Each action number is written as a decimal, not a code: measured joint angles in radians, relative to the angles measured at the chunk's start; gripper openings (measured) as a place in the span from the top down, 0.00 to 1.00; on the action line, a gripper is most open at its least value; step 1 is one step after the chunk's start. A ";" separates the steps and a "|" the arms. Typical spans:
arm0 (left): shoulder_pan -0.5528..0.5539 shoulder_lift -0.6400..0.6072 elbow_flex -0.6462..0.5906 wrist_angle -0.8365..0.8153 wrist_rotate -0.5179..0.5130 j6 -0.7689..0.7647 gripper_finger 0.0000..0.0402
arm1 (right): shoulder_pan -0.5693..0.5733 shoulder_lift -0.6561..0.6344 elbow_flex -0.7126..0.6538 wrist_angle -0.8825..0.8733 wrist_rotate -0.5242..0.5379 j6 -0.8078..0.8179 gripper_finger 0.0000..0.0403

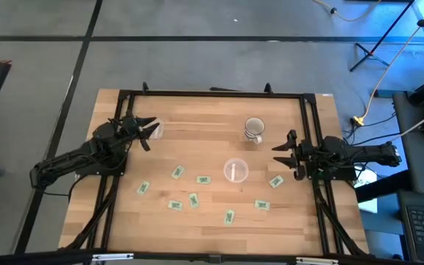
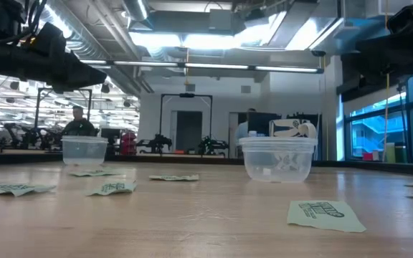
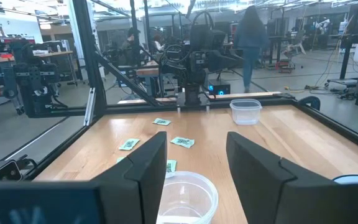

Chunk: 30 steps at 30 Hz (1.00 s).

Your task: Pick and place Stevia / Truvia into bins

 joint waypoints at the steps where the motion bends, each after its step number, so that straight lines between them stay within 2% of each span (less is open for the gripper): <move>1: 0.000 0.000 0.000 0.000 0.000 0.000 0.68 | 0.000 0.000 0.000 0.001 0.000 0.000 0.58; 3: 0.000 0.000 0.000 0.000 0.000 0.000 0.68 | 0.000 0.000 0.000 0.002 0.000 0.006 0.58; 7: 0.000 0.000 0.000 0.000 0.000 0.000 0.68 | 0.001 0.000 0.000 0.001 -0.031 0.231 0.58; 10: 0.000 0.000 0.000 0.000 0.000 0.000 0.68 | 0.001 0.000 0.000 0.001 -0.034 0.290 0.58; 15: 0.000 0.000 0.000 0.000 0.000 0.000 0.68 | 0.001 0.000 0.000 -0.010 -0.034 0.284 0.58; 22: 0.000 0.000 0.000 0.000 0.000 0.000 0.68 | 0.001 0.005 0.000 -0.046 -0.037 0.160 0.58; 30: 0.000 0.000 0.000 0.000 0.000 0.000 0.68 | 0.001 0.005 0.000 -0.044 -0.038 0.104 0.58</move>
